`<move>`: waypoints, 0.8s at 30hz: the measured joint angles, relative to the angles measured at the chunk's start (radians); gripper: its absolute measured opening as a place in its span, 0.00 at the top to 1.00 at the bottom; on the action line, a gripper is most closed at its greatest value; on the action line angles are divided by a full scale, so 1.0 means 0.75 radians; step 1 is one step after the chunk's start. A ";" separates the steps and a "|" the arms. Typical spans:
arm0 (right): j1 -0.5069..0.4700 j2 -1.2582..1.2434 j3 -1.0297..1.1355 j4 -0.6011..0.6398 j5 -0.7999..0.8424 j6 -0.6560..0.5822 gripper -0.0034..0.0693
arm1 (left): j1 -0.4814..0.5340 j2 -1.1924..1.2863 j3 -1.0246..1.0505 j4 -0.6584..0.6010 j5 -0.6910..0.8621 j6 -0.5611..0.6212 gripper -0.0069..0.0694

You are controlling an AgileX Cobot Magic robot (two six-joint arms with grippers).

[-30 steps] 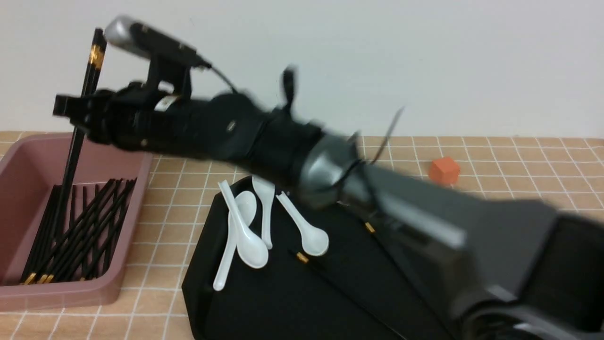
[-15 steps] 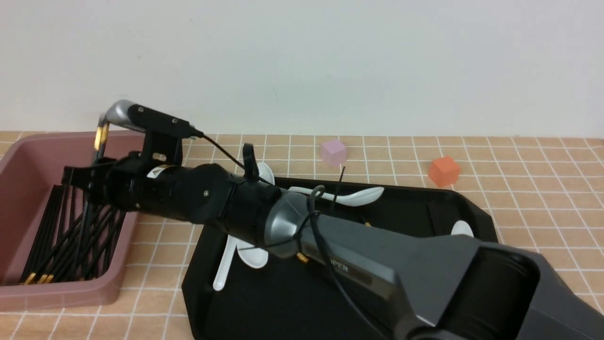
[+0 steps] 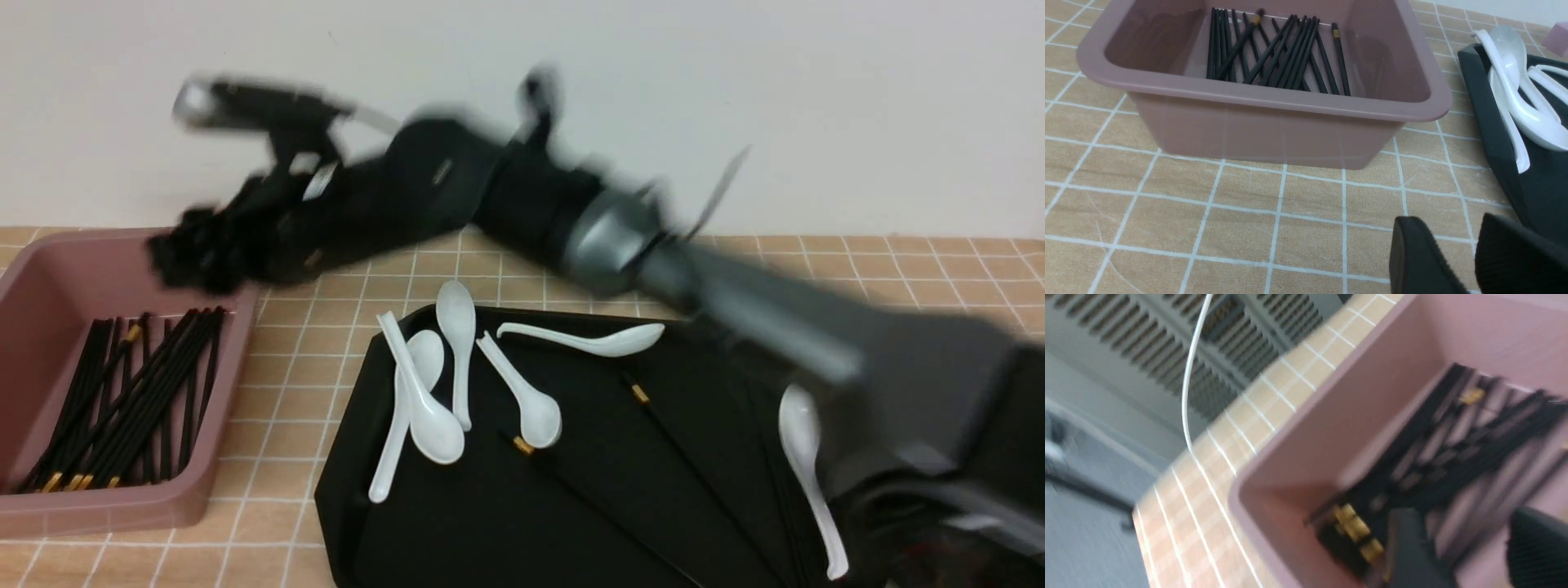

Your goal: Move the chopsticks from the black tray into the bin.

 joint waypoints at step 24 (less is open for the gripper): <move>-0.263 -1.233 0.628 -0.846 0.767 0.085 0.96 | 0.000 0.000 0.000 0.000 0.000 0.000 0.60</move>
